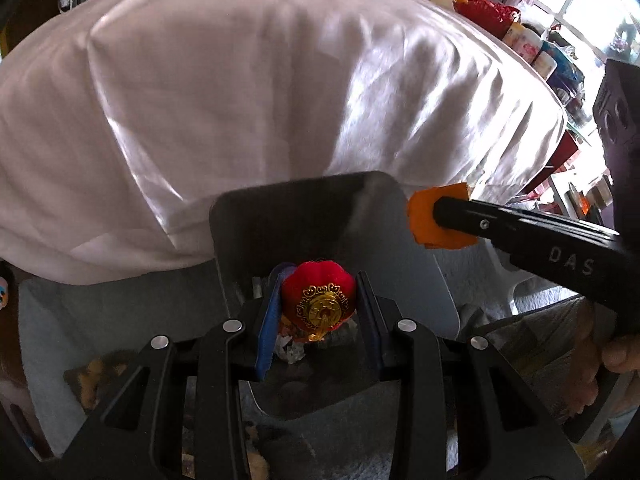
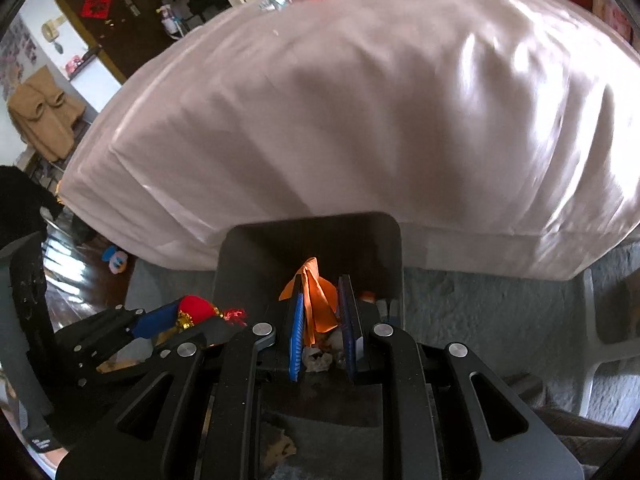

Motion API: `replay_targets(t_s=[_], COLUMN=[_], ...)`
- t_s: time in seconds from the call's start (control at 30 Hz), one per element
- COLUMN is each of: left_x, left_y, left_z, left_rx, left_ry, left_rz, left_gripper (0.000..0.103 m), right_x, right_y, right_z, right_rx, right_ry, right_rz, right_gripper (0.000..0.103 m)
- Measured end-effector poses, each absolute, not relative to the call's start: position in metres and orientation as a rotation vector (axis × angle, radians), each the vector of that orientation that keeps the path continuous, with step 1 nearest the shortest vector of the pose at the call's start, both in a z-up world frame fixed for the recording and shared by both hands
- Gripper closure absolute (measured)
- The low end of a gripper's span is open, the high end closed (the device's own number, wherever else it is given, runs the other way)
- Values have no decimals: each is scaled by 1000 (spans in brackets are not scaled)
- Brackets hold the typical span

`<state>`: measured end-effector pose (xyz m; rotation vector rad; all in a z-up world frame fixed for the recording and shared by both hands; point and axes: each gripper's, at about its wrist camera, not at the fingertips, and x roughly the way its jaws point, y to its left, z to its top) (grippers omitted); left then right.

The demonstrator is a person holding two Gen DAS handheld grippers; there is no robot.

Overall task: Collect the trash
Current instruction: 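Carry the red ornament and orange cone over the black bin and open both tools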

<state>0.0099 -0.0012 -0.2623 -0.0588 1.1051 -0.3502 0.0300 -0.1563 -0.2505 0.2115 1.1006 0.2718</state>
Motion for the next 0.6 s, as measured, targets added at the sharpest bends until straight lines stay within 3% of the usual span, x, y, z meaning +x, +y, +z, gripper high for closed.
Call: replay_targets(t_s=[0.27, 0.33, 0.4, 0.53, 0.6], left_x=[15, 16, 16, 16, 16], left_y=[-9, -9, -9, -7, -6], left_z=[-273, -275, -277, -276, -275], left_rx=[-40, -39, -36, -20, -5], left_ry=[1134, 1143, 1145, 1139, 1129], left_rz=[-358, -355, -349, -320, -302], left_gripper=[69, 64, 57, 38, 32], right_x=[35, 37, 38, 39, 38], right_y=[-157, -157, -158, -165, -168], right_z=[-257, -258, -260, -259, -257], right_rx=[232, 236, 238, 252, 252], right_ry=[1127, 1129, 1129, 1120, 1108], right_rz=[261, 253, 245, 217, 197], right_gripper=[79, 74, 61, 52, 33])
